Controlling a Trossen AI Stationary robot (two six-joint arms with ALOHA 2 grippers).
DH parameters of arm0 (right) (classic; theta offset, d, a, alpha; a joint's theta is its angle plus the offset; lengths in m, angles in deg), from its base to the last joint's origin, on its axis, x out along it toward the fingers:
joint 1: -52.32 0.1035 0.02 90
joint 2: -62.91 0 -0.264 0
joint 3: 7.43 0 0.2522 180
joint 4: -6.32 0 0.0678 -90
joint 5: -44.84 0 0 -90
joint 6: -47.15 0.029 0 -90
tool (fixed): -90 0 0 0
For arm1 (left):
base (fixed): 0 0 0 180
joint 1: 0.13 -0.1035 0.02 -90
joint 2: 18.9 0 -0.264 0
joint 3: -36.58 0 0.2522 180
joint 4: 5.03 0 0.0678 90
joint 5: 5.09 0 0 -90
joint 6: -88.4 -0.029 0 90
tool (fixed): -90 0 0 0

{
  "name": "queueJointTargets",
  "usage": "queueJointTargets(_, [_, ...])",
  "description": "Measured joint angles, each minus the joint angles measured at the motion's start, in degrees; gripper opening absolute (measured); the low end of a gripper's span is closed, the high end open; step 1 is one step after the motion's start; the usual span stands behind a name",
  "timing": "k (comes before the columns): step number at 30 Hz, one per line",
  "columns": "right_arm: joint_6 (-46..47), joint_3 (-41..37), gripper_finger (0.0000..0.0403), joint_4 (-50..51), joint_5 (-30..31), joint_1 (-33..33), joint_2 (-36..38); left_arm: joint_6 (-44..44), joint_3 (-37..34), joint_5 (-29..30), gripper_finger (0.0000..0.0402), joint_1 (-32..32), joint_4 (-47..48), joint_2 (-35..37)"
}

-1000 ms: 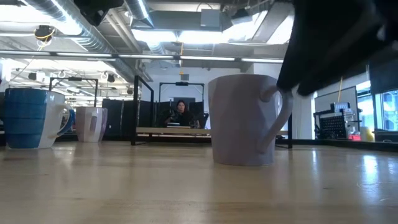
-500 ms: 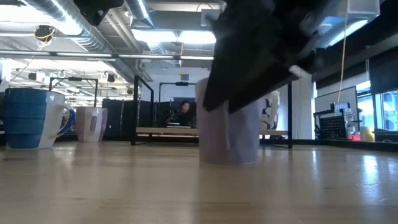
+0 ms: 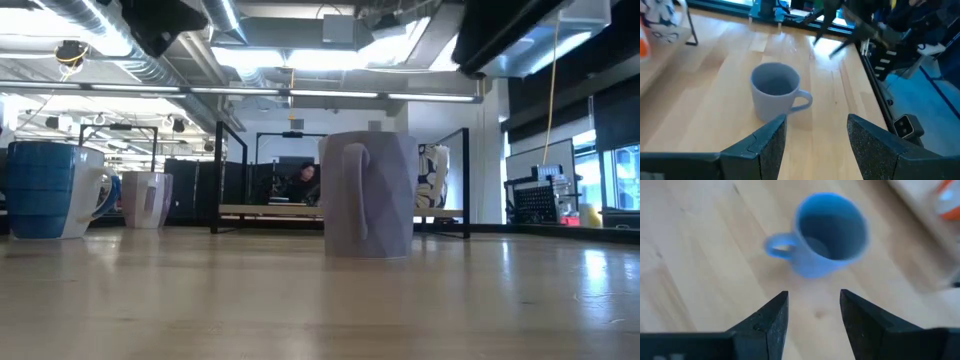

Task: Place coffee mugs
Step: Put the bottom purple mug on the shelf

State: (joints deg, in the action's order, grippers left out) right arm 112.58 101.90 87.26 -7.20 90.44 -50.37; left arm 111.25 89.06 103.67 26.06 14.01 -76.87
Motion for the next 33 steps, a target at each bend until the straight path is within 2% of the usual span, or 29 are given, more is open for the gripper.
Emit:
queueJointTargets(4, [3.53,0.0,0.0167,8.64,2.81,3.31,1.89,2.18,1.05,4.49,0.0204,2.35,-6.46,-8.12])
queueJointTargets(8, [9.98,-0.05,0.0167,14.46,6.26,7.48,2.34,4.11,5.67,12.24,0.0204,3.54,-7.98,-17.81])
queueJointTargets(11, [15.81,-1.61,0.0167,15.14,8.73,10.23,2.41,6.48,9.94,16.52,0.0204,3.63,-7.74,-25.44])
queueJointTargets(16, [26.54,-7.08,0.0167,15.1,7.69,14.77,2.3,9.37,18.95,17.62,0.0204,3.74,-7.72,-36.87])
queueJointTargets(19, [34.03,-10.65,0.0167,14.22,6.1,17.07,2.3,11.6,23.75,21.06,0.0204,3.94,-7.58,-42.53])
queueJointTargets(24, [40.12,-14.4,0.0167,11.38,3.27,19.4,2.23,19.94,27.15,27.62,0.0204,3.88,-7.21,-48.55])
queueJointTargets(33, [40.49,-15.1,0.0167,10.34,-0.04,20.4,2.23,24.84,27.56,27.38,0.0204,4.2,-8.38,-53.64])
